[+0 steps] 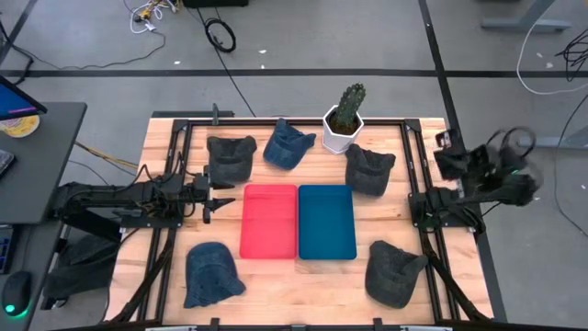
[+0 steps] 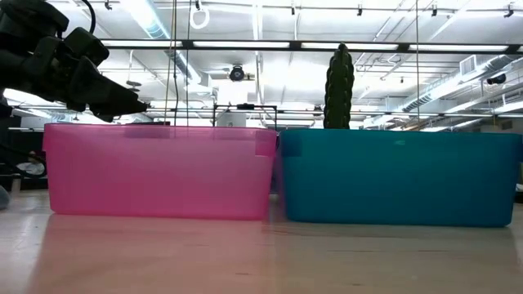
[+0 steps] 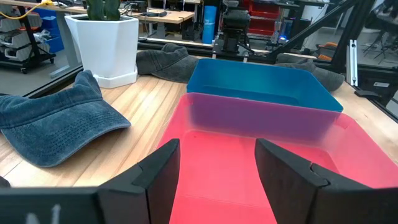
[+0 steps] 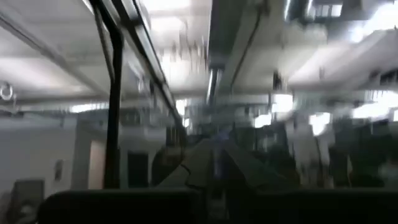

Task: Pick & Place hat
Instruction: Put the bottom black cap into the blue bin

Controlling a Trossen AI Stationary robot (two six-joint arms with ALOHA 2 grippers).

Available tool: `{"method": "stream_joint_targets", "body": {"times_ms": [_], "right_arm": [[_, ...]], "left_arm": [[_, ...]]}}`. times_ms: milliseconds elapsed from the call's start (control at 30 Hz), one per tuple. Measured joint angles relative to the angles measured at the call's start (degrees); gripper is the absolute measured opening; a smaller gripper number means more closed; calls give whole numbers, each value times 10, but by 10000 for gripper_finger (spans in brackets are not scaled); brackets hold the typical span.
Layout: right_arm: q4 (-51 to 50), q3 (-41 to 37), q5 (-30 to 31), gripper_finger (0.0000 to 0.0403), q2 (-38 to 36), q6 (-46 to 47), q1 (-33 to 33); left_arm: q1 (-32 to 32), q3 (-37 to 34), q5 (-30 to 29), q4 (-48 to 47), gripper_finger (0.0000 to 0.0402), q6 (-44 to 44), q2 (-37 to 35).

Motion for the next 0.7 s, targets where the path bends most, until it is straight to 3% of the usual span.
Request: {"method": "stream_joint_targets", "body": {"times_ms": [100, 267, 433, 700], "right_arm": [[-104, 106, -2, 39, 41, 56, 0], [-96, 203, 2, 39, 80, 77, 0], [-38, 245, 2, 39, 86, 79, 0], [50, 250, 0, 39, 86, 79, 0]], "left_arm": [[0, 0, 0, 0, 213, 0, 0], [0, 0, 0, 0, 213, 0, 0], [0, 0, 0, 0, 213, 0, 0], [0, 0, 0, 0, 213, 0, 0]]}}
